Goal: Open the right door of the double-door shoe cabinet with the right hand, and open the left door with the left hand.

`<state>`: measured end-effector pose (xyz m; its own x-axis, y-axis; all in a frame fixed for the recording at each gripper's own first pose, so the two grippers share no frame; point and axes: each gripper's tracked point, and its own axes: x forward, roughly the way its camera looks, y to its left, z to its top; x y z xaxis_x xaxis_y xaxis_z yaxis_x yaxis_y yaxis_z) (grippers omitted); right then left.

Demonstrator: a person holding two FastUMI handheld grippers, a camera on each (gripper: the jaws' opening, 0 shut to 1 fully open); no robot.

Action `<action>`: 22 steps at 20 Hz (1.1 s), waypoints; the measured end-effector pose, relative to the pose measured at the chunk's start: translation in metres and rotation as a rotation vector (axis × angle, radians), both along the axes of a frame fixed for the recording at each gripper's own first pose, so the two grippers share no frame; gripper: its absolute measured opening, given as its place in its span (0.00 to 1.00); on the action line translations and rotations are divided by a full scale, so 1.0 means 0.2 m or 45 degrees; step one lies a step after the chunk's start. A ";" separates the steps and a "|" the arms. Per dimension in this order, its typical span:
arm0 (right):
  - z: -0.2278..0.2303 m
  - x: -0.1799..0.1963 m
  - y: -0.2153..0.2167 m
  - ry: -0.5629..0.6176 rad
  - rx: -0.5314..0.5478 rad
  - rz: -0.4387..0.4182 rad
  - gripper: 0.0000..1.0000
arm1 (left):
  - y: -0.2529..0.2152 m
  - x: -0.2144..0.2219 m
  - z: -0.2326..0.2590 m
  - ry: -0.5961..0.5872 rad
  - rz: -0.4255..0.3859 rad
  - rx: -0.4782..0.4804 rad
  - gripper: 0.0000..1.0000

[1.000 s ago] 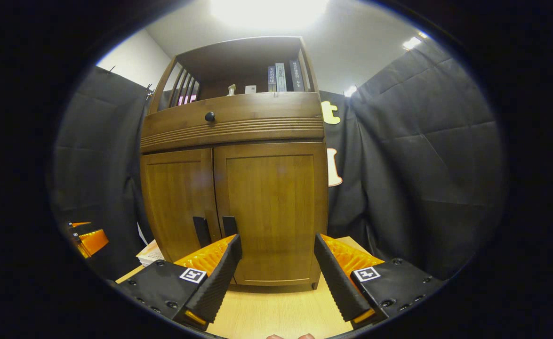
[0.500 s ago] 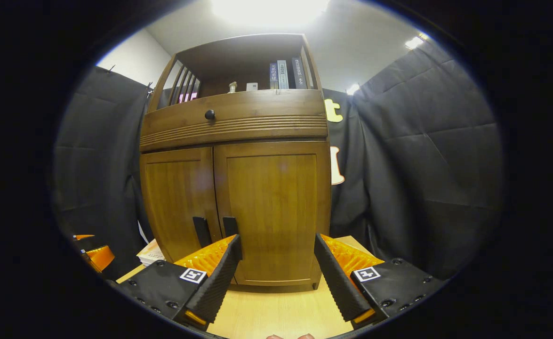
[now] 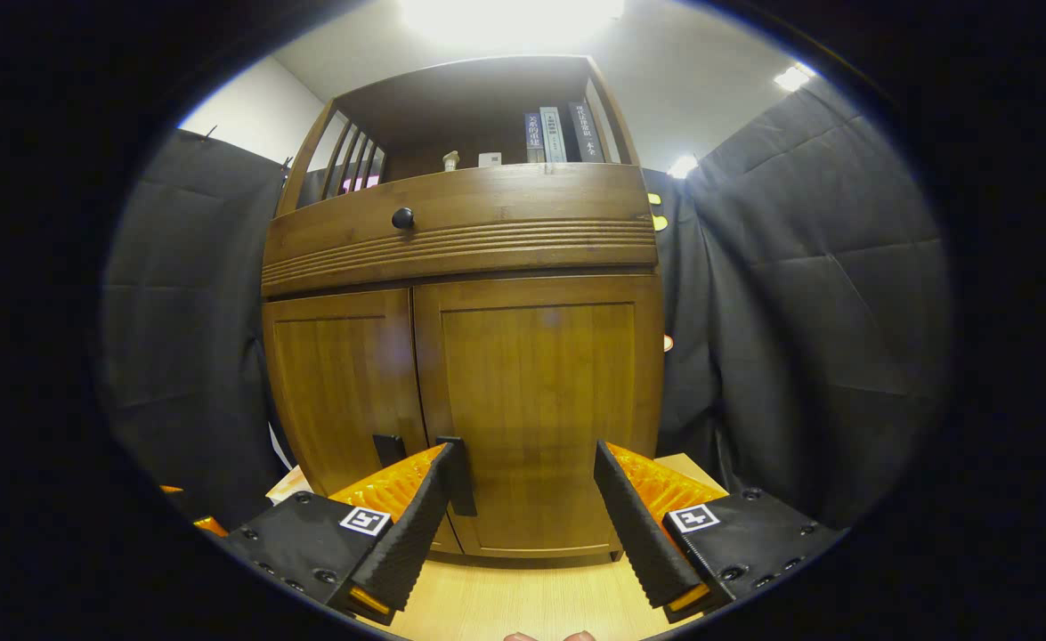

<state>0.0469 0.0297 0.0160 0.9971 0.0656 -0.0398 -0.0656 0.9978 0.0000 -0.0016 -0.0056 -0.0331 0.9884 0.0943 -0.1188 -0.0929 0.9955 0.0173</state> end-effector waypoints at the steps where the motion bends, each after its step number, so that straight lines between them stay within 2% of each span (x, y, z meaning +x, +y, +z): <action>1: 0.01 0.02 0.02 -0.001 0.006 0.011 0.98 | 0.01 -0.01 -0.01 0.005 0.015 -0.003 0.88; 8: -0.04 0.20 0.20 0.062 0.028 0.097 0.98 | 0.07 -0.10 -0.07 0.032 0.138 -0.026 0.89; 14: -0.11 0.34 0.31 0.103 -0.019 0.142 0.98 | 0.16 -0.17 -0.09 0.049 0.310 -0.048 0.89; 19: -0.23 0.47 0.36 0.159 -0.053 0.137 0.98 | 0.21 -0.21 -0.11 0.073 0.443 -0.065 0.89; 22: -0.29 0.54 0.33 0.176 -0.027 0.060 0.98 | 0.24 -0.24 -0.10 0.077 0.503 -0.061 0.89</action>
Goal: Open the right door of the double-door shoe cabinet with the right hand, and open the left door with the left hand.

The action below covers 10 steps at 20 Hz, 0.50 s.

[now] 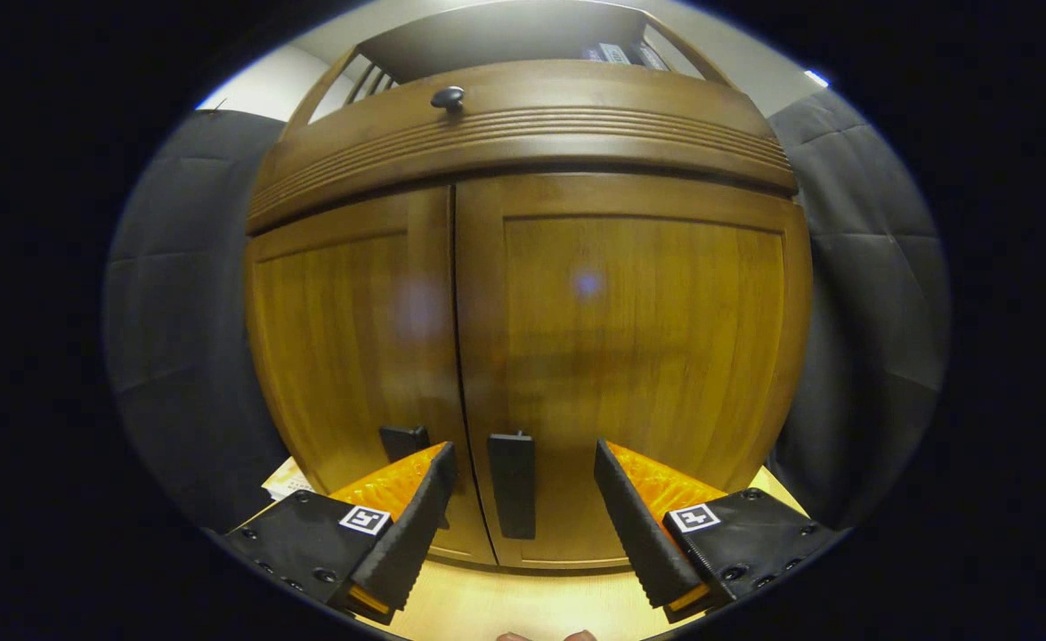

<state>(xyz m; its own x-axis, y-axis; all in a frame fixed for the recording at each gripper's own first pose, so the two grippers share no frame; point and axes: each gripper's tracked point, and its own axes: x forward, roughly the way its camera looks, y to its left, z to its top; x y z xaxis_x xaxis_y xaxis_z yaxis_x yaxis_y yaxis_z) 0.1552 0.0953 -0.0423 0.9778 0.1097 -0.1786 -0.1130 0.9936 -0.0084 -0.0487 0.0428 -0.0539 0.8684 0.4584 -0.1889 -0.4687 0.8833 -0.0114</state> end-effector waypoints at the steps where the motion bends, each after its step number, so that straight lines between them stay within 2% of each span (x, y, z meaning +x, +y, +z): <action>1: -0.02 0.03 0.00 0.011 0.009 -0.004 0.98 | 0.01 -0.01 0.00 -0.001 0.013 0.009 0.89; 7: -0.12 0.12 0.06 0.048 -0.012 0.016 0.98 | 0.04 0.00 -0.01 0.015 0.033 0.047 0.90; 8: -0.14 0.13 0.08 0.054 -0.014 0.021 0.98 | 0.04 0.00 -0.01 0.017 0.034 0.047 0.90; 9: -0.14 0.14 0.08 0.066 -0.013 0.020 0.92 | 0.04 0.01 -0.01 0.017 0.034 0.044 0.90; 10: -0.15 0.17 0.09 0.079 -0.010 0.024 0.92 | 0.03 0.02 -0.01 0.016 0.032 0.043 0.89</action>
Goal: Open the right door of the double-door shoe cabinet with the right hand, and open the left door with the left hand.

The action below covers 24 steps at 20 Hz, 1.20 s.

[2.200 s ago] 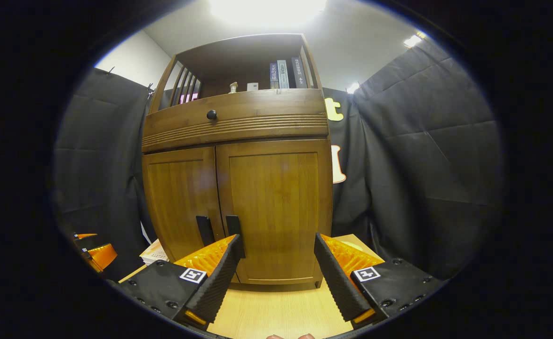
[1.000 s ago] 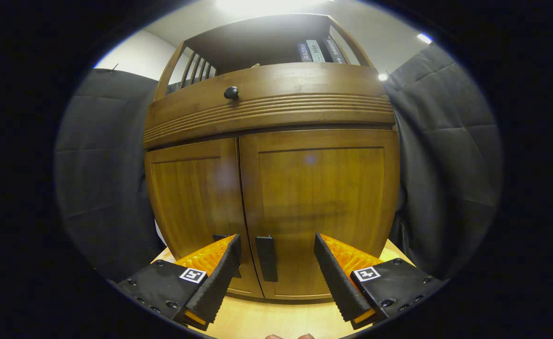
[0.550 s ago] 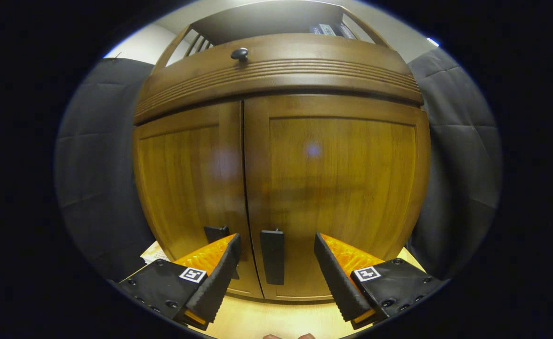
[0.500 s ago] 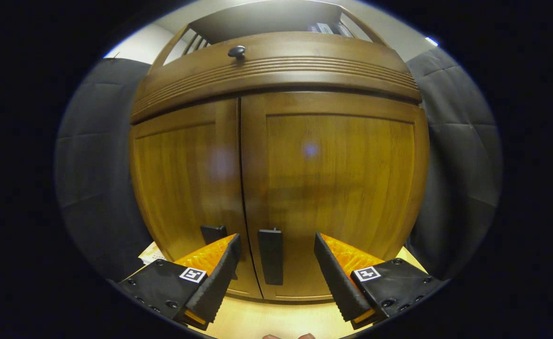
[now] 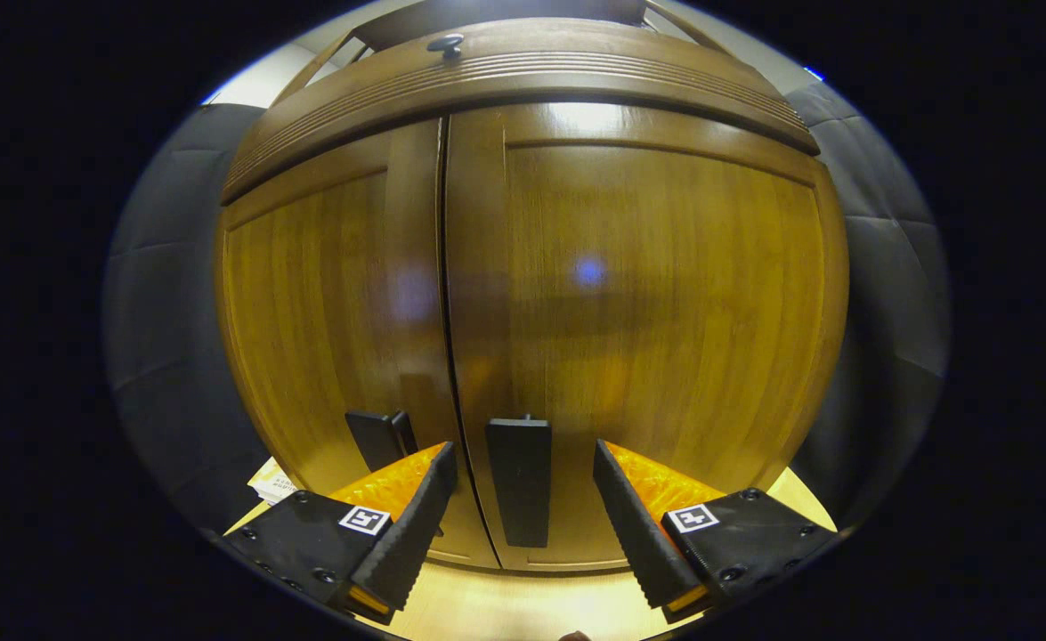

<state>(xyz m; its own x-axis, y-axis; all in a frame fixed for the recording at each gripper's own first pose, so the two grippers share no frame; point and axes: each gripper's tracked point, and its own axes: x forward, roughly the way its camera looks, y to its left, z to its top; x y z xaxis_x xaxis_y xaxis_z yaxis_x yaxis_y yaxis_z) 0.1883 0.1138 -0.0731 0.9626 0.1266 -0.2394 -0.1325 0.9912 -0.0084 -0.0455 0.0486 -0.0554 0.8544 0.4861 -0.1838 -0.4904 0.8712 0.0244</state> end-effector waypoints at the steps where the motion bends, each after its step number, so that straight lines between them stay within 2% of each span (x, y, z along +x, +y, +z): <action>1: -0.01 0.02 0.01 0.008 -0.001 -0.005 0.88 | 0.00 0.01 0.01 -0.002 -0.001 0.002 0.90; 2: -0.01 0.01 0.01 0.010 -0.007 -0.002 0.84 | 0.00 0.01 0.01 -0.004 0.006 0.011 0.89; 7: -0.01 0.04 0.01 -0.010 -0.045 0.028 0.38 | 0.00 0.07 0.04 -0.051 -0.008 0.025 0.90; 11: -0.02 0.04 0.01 -0.010 -0.047 0.012 0.31 | -0.01 0.07 0.05 -0.045 -0.014 0.020 0.89; 14: -0.02 0.03 0.01 -0.005 -0.046 0.054 0.27 | -0.01 0.07 0.05 -0.036 -0.022 0.022 0.89; 15: -0.02 0.04 0.01 0.002 -0.043 0.066 0.22 | 0.00 0.07 0.04 -0.028 -0.018 0.030 0.89; 21: -0.02 -0.07 -0.01 0.015 -0.050 0.123 0.23 | -0.04 0.07 0.05 -0.027 -0.082 0.010 0.90; 24: -0.01 -0.15 -0.02 0.022 -0.033 0.153 0.22 | -0.02 0.04 0.07 -0.040 -0.102 0.054 0.89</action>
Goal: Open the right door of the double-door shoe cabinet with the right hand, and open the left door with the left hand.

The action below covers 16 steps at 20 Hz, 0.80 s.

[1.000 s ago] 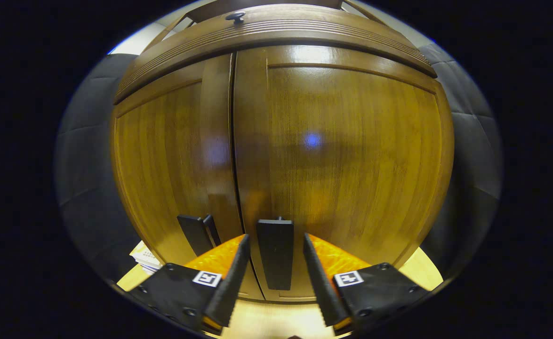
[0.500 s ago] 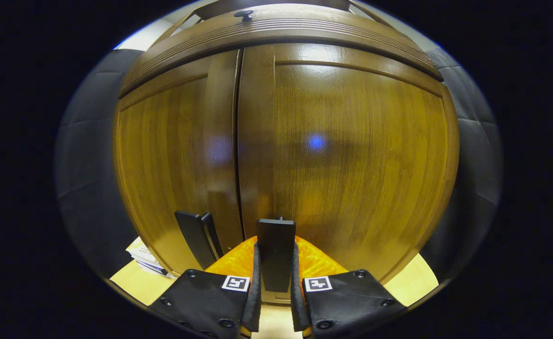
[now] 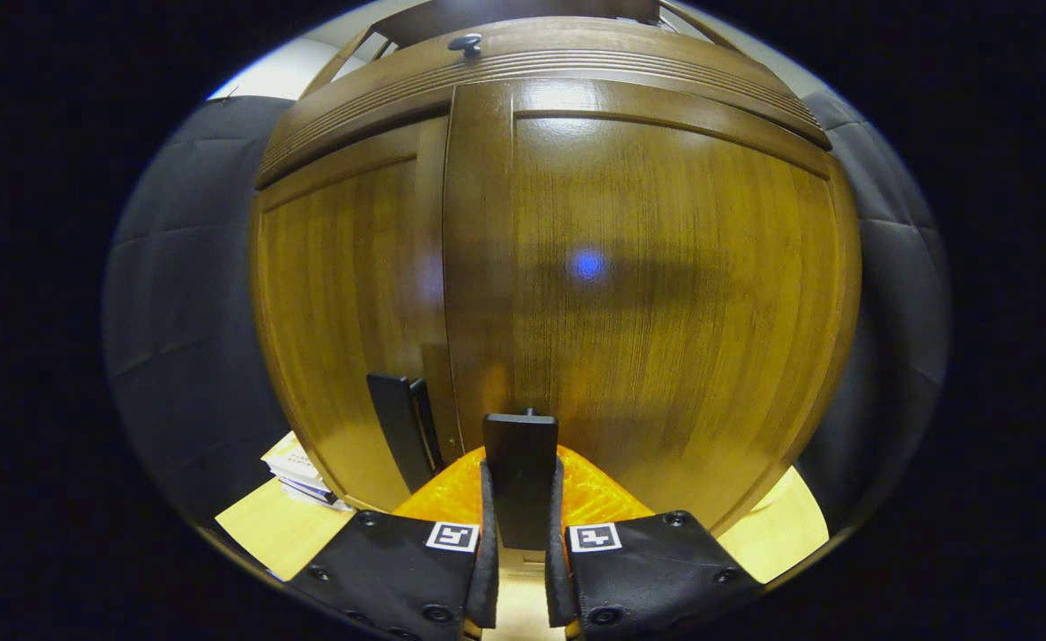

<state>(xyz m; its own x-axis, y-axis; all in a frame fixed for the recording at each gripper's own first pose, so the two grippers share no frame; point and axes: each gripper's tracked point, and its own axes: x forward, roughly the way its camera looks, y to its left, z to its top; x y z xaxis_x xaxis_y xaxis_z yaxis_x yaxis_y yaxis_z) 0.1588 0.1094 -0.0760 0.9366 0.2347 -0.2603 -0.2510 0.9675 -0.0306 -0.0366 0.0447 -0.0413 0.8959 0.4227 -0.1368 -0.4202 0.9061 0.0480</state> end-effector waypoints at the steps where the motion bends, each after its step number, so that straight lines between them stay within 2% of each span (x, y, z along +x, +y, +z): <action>1: 0.00 -0.03 -0.01 -0.003 -0.001 0.012 0.23 | 0.00 0.01 0.01 -0.023 -0.010 0.002 0.89; 5: -0.01 -0.16 -0.06 -0.015 0.010 0.027 0.23 | -0.10 0.07 0.04 -0.101 -0.142 -0.051 0.90; 9: -0.03 -0.28 -0.12 -0.009 0.003 0.045 0.22 | -0.13 0.07 0.00 -0.047 -0.220 -0.073 0.90; 12: -0.04 -0.36 -0.16 -0.005 0.005 0.077 0.23 | -0.14 0.08 0.01 -0.008 -0.229 -0.068 0.90; 16: -0.03 -0.45 -0.22 0.017 0.010 0.159 0.22 | -0.13 0.06 0.00 -0.003 -0.189 -0.148 0.90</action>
<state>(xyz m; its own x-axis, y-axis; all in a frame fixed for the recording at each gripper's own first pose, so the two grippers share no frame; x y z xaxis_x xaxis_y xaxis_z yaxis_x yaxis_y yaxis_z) 0.0687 0.0644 -0.0829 0.8962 0.3515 -0.2706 -0.3700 0.9288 -0.0189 -0.0243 0.0189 -0.0406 0.9476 0.2674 -0.1746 -0.2815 0.9576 -0.0612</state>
